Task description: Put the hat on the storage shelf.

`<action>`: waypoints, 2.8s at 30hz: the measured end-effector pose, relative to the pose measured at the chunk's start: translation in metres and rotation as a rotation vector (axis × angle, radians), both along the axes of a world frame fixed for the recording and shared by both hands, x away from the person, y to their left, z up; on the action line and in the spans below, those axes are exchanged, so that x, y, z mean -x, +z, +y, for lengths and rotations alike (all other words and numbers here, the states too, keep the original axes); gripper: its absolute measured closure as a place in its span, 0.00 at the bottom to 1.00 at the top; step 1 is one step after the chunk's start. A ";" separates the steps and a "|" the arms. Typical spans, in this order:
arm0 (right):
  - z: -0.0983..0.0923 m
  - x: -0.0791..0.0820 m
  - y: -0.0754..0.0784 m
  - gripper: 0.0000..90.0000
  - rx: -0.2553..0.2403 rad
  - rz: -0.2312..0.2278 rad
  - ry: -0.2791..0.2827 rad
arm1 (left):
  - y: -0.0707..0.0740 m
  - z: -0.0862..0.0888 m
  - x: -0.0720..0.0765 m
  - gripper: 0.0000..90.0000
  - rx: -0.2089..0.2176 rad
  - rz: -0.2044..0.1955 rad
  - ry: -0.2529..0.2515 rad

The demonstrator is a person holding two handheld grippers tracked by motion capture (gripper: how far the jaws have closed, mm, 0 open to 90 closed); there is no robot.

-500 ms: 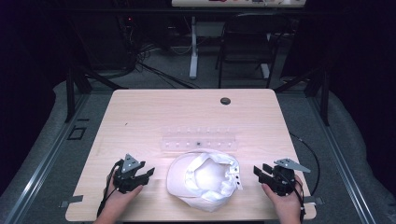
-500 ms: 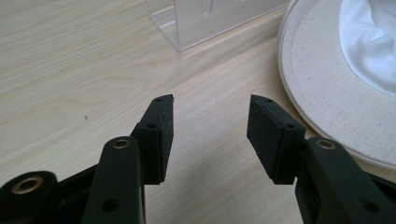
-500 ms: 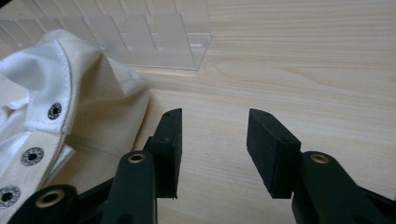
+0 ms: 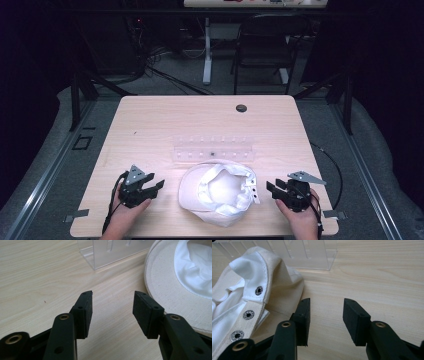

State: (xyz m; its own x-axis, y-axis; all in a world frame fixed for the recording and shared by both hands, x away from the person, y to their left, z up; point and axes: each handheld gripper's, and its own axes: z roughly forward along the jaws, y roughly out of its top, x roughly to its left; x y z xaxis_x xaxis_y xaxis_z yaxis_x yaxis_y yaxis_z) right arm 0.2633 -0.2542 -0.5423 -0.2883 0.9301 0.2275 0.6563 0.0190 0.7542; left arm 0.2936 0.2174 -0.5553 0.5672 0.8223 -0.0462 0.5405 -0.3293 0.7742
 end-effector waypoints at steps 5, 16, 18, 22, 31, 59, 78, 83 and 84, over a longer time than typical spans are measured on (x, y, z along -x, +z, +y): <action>0.001 0.001 0.005 0.63 -0.020 0.007 0.002 | 0.001 0.000 0.001 0.55 0.004 0.001 0.003; -0.001 0.001 0.027 0.64 -0.039 0.026 -0.001 | 0.003 0.000 0.002 0.55 0.014 -0.007 -0.001; 0.001 0.001 0.030 0.64 -0.035 0.034 0.007 | 0.004 0.001 0.003 0.55 0.024 -0.009 0.004; 0.004 0.001 0.033 0.65 -0.038 0.040 0.023 | 0.005 0.003 0.003 0.55 0.033 -0.009 0.005; 0.007 0.000 0.041 0.65 -0.045 0.065 0.040 | 0.005 0.003 0.002 0.55 0.040 -0.010 0.007; 0.015 -0.027 0.054 0.58 -0.258 0.391 0.159 | 0.003 -0.001 0.002 0.55 0.009 -0.007 -0.011; 0.026 -0.040 0.025 0.56 -0.340 0.526 0.175 | 0.001 -0.004 0.001 0.54 -0.010 -0.004 -0.021; 0.033 -0.041 0.017 0.55 -0.362 0.549 0.189 | 0.001 -0.005 0.002 0.54 -0.013 -0.001 -0.024; 0.034 -0.041 0.016 0.55 -0.363 0.557 0.192 | 0.001 -0.005 0.002 0.54 -0.016 -0.003 -0.025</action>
